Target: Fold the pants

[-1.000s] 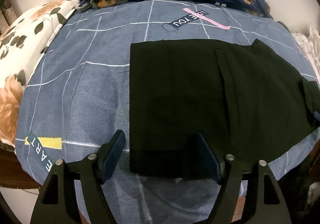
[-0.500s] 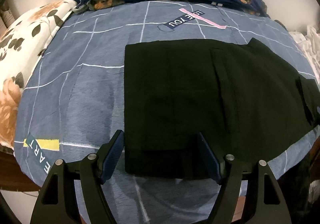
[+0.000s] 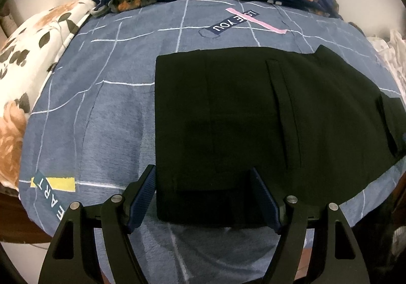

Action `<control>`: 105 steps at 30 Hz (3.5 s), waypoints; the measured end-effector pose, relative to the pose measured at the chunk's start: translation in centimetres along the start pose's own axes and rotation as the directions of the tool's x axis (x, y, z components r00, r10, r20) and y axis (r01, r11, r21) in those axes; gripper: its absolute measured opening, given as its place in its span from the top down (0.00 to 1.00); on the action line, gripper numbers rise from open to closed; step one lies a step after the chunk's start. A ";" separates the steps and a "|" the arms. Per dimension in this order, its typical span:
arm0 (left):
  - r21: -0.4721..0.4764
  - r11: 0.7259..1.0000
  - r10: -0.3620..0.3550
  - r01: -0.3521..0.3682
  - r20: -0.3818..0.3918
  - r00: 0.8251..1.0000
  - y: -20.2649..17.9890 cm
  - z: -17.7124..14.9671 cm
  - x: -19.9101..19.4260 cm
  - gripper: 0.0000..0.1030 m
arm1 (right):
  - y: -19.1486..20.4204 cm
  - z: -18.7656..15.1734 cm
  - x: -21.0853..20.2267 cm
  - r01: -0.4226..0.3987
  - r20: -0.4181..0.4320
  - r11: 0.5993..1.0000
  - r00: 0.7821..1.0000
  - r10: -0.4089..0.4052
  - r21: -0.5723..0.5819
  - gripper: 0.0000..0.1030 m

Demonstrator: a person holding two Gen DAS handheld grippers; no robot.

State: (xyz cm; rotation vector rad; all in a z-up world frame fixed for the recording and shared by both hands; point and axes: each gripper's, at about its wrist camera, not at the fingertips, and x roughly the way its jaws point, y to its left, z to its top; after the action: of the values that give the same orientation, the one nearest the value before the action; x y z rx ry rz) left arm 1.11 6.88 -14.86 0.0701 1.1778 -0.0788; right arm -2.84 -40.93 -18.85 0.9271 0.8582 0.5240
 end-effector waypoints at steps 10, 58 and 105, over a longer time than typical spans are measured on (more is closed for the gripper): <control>-0.008 1.000 0.003 -0.003 -0.004 1.000 0.0 0.0 -0.2 0.27 | -7.8 6.5 -10.3 0.075 0.321 0.978 0.938 -0.135 0.193 0.85; -0.032 0.999 -0.025 0.024 -0.026 0.999 0.2 0.2 0.4 0.22 | -9.1 7.1 -4.4 0.253 0.208 0.958 0.938 -0.276 0.131 0.96; -0.081 0.807 -0.591 0.586 -0.114 0.798 7.1 4.9 4.5 0.65 | 6.6 -1.5 8.6 0.150 -0.117 0.982 0.980 -0.163 -0.114 0.34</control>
State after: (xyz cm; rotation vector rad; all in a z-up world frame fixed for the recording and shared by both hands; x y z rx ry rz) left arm 8.03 13.36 -17.07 -0.3415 1.3012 -0.6126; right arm 0.63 -30.69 -17.22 0.7292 0.9996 0.4897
